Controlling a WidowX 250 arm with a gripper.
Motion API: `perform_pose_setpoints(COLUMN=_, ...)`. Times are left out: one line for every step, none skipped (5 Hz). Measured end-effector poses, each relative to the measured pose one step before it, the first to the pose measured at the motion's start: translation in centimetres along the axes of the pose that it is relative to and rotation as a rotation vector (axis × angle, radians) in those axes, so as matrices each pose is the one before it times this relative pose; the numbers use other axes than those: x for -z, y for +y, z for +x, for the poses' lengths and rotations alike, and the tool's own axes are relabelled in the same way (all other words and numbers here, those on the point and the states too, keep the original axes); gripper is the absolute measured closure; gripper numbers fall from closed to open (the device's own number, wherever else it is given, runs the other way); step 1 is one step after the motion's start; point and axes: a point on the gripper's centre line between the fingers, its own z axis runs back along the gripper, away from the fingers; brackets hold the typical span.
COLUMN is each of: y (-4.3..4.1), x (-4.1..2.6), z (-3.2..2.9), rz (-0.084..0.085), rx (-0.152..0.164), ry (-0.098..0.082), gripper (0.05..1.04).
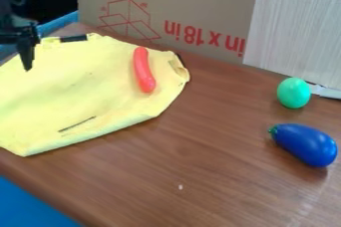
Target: Fold fabric bottom to right
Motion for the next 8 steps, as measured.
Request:
perform_pose_setpoints(y=1.986, x=1.835, z=-0.297, rz=0.0536, rx=-0.0234, ry=0.0065, gripper=0.083)
perform_pose_setpoints(y=2.197, x=0.902, z=-0.352, rz=0.0234, rx=-0.015, ry=-0.0105, gripper=0.083)
perform_pose_setpoints(y=0.937, x=0.405, z=-0.103, rz=-0.0007, rx=0.0198, ry=-0.007, gripper=0.083)
perform_pose_setpoints(y=1.329, x=0.2, z=-0.303, rz=-0.01, rx=0.0041, ry=0.0072, gripper=0.083)
perform_pose_setpoints(y=0.275, x=0.529, z=0.133, rz=0.0001, rx=0.015, ry=-0.0049, gripper=0.083)
perform_pose_setpoints(y=-0.068, x=1.121, z=-0.211, rz=-0.0033, rx=-0.0212, ry=0.0045, gripper=0.083)
perform_pose_setpoints(y=-0.111, x=1.139, z=0.0, rz=0.0105, rx=-0.0345, ry=-0.0023, gripper=0.134)
perform_pose_setpoints(y=-0.591, x=0.136, z=0.112, rz=0.0047, rx=-0.0349, ry=0.0011, gripper=0.409)
